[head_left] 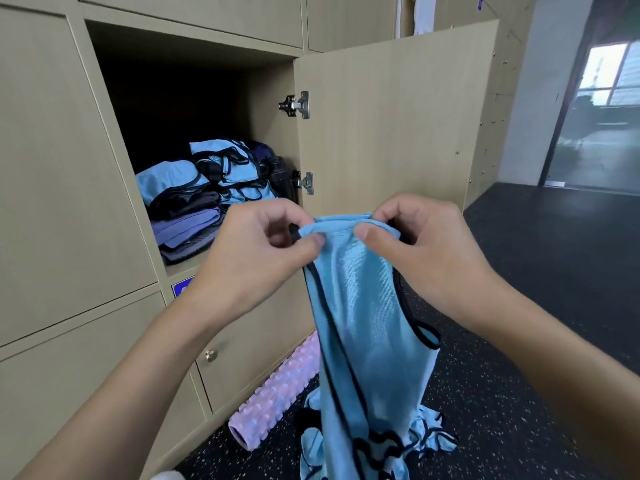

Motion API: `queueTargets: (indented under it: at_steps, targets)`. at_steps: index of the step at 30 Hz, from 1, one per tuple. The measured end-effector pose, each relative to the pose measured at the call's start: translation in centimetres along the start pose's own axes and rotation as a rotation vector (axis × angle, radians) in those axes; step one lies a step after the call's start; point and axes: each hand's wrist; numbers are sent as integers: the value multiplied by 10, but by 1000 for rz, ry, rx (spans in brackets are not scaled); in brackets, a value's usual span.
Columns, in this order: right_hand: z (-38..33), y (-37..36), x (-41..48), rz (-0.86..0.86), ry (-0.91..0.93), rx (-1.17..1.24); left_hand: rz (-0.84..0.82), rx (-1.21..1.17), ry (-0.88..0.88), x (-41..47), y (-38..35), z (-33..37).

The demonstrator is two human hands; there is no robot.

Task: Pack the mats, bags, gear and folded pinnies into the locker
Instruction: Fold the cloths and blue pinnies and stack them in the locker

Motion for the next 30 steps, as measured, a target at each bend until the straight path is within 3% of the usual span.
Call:
queueTargets:
  at_steps: [6,10,14,20,22,26,30]
  targets:
    - [-8,11,0,65,16,7,75,-206,18,1,0,8]
    - [-5,10,0,39,-100,213,122,-298,22,1,-3,9]
    - [-1,8,-4,-4,-161,253,168,-380,59,-2,-6,12]
    - [0,7,-3,130,-123,266,-90,-333,288,-20,-26,1]
    - [4,9,-3,113,-170,218,-39,-418,296,-17,-26,0]
    - [9,8,-6,-138,-325,142,90,-471,295,-11,-19,2]
    - [11,8,-6,-107,-297,120,170,-430,354,-16,-26,-6]
Point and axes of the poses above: each hand's wrist, its own x-axis towards the middle knuckle, its own y-axis out of the back of the hand, z = x × y, and after that the axes turned 6 degrees about x, right-handed
